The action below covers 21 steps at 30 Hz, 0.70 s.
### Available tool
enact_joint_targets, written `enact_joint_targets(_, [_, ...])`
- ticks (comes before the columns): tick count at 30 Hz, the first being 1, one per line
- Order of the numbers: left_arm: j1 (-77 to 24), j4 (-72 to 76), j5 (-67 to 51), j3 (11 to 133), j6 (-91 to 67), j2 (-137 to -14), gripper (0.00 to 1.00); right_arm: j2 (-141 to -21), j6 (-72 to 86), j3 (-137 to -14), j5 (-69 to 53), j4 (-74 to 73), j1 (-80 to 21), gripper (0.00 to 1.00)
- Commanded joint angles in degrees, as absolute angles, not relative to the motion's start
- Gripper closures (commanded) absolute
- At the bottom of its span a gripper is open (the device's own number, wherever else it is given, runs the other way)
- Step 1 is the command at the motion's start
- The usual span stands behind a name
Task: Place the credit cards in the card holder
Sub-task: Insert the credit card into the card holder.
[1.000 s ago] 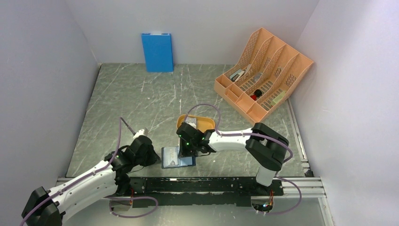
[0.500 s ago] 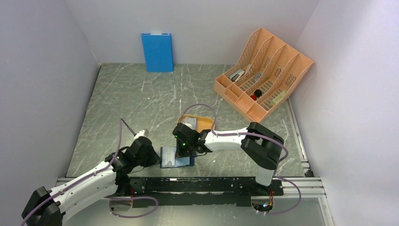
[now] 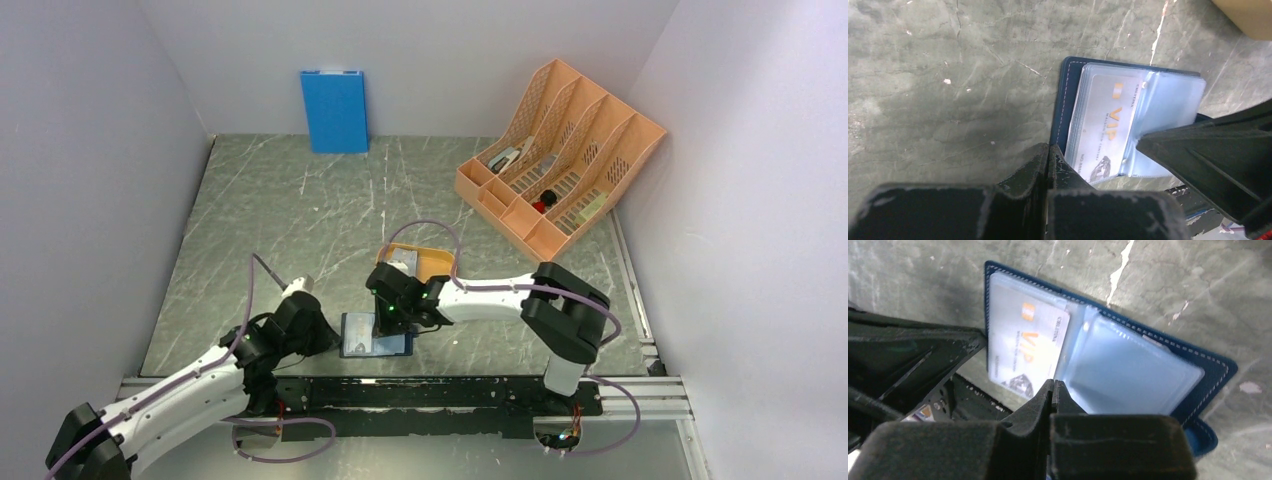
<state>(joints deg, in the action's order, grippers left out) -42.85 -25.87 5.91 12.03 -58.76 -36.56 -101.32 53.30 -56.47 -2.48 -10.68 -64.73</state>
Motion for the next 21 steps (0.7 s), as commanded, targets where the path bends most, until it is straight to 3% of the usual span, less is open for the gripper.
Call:
enact_joint_targets(1, [-42.95, -29.56, 7.70, 14.42, -60.48, -34.07, 0.95, -95.95, 52.30, -57.86, -0.17, -14.37, -65.20, 0.95])
enact_joint_targets(5, [-42.93, -30.74, 8.47, 16.62, -60.61, -34.19, 0.95, -92.40, 51.03, -59.64, 1.01, -17.02, -64.50, 0.80])
enact_joint_targets(10, [-42.98, -33.47, 9.72, 21.78, -59.72, -34.61, 0.94, -84.41, 48.54, -57.87, 5.07, -19.14, -59.02, 0.69])
enact_joint_targets(12, [-42.98, -34.67, 10.78, 24.32, -58.70, -34.41, 0.85, -78.15, 47.83, -52.84, 4.43, -14.82, -53.82, 0.57])
enact_joint_targets(15, [-42.98, -36.11, 13.18, 29.53, -55.39, -34.53, 0.61, -72.02, 45.99, -47.05, 0.63, -7.23, -45.43, 0.43])
enact_joint_targets(17, [-42.93, -36.97, 14.86, 32.62, -52.83, -35.32, 0.47, -73.55, 44.12, -47.78, -1.37, -7.62, -41.74, 0.39])
enact_joint_targets(21, [-42.98, -37.22, 17.05, 35.79, -49.18, -37.84, 0.37, -79.35, 42.97, -50.59, -2.24, -7.45, -38.56, 0.38])
